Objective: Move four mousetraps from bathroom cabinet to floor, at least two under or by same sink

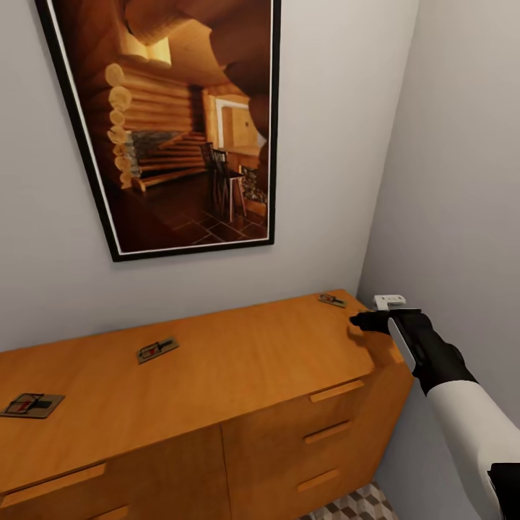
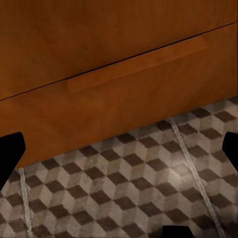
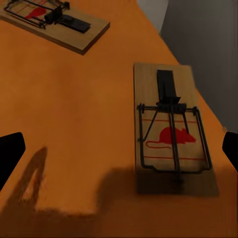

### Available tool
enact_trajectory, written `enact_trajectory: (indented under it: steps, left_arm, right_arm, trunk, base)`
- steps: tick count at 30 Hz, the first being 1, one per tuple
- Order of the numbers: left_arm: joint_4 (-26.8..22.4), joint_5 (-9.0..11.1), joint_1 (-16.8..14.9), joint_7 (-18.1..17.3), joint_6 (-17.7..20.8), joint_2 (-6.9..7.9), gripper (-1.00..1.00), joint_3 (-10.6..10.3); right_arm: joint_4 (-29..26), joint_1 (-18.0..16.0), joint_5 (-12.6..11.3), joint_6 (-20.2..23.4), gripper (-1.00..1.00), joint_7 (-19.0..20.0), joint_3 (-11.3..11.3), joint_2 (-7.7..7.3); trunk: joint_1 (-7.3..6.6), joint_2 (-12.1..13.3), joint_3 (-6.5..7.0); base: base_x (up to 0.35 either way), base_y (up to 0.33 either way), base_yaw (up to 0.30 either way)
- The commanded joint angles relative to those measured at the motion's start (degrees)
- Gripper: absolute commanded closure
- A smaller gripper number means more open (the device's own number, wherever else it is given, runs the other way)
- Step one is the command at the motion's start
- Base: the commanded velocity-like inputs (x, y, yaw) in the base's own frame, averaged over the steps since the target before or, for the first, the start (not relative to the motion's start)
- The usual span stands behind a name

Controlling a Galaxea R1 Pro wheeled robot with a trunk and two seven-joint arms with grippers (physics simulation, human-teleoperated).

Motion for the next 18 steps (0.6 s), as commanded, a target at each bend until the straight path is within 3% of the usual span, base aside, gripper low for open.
enact_trajectory:
  steps: [1, 18]
  left_arm:
    - [0.22, 0.09, -0.1, -0.43, -0.29, 0.03, -1.0, 0.31]
    - [0.22, 0.06, -0.1, -0.43, -0.29, 0.05, -1.0, 0.3]
  right_arm:
    - [-0.04, -0.03, -0.48, 0.24, -1.0, -0.2, 0.17, -0.07]
    - [-0.05, -0.03, -0.46, 0.24, -1.0, -0.2, 0.19, -0.05]
  trunk:
    - [0.01, -0.03, -0.06]
    - [0.01, -0.03, -0.06]
  base:
    - [0.082, -0.062, 0.0]
    - [0.028, -0.025, 0.0]
